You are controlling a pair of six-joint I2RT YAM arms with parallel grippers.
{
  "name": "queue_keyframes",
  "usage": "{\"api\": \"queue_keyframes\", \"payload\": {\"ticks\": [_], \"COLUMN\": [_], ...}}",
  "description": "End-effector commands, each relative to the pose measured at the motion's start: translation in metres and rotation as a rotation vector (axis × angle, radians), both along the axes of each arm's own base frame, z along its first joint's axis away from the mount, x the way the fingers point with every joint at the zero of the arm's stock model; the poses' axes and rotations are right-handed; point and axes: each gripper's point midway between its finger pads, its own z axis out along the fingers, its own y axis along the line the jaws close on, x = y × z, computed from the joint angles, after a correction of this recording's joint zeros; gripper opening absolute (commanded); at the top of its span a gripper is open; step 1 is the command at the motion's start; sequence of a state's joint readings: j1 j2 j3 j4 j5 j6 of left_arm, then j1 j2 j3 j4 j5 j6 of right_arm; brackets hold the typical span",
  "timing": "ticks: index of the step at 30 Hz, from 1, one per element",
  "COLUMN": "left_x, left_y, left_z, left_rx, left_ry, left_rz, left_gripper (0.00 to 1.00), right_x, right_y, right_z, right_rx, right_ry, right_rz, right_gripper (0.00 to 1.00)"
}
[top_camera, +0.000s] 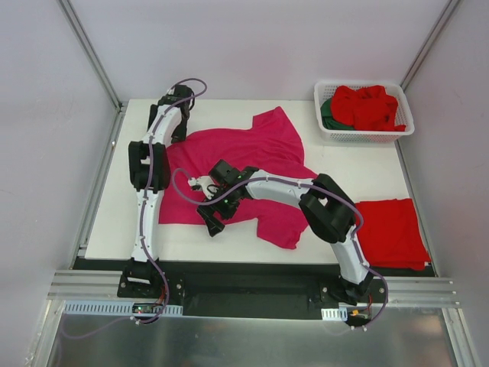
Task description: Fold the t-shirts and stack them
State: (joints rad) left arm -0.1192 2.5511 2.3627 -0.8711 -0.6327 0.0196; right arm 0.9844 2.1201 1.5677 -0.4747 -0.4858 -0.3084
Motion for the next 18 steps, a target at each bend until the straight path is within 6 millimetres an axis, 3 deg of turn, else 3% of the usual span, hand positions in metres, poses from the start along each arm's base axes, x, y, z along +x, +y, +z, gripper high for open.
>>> {"api": "queue_keyframes", "payload": {"ticks": [1, 9, 18], "left_x": [-0.001, -0.011, -0.016], "left_y": [0.019, 0.022, 0.021], "left_z": [0.037, 0.027, 0.043], "left_rx": [0.032, 0.008, 0.001], "left_ry": [-0.058, -0.019, -0.039], "left_rz": [0.032, 0.034, 0.029], "left_gripper": [0.99, 0.99, 0.99], "right_x": [-0.032, -0.028, -0.028], "right_y": [-0.052, -0.051, -0.047], "right_z": [-0.034, -0.036, -0.037], "right_rx": [-0.237, -0.253, -0.25], "right_ry": [0.105, 0.089, 0.103], "right_rz": [0.005, 0.007, 0.017], "right_gripper": [0.96, 0.96, 0.96]}}
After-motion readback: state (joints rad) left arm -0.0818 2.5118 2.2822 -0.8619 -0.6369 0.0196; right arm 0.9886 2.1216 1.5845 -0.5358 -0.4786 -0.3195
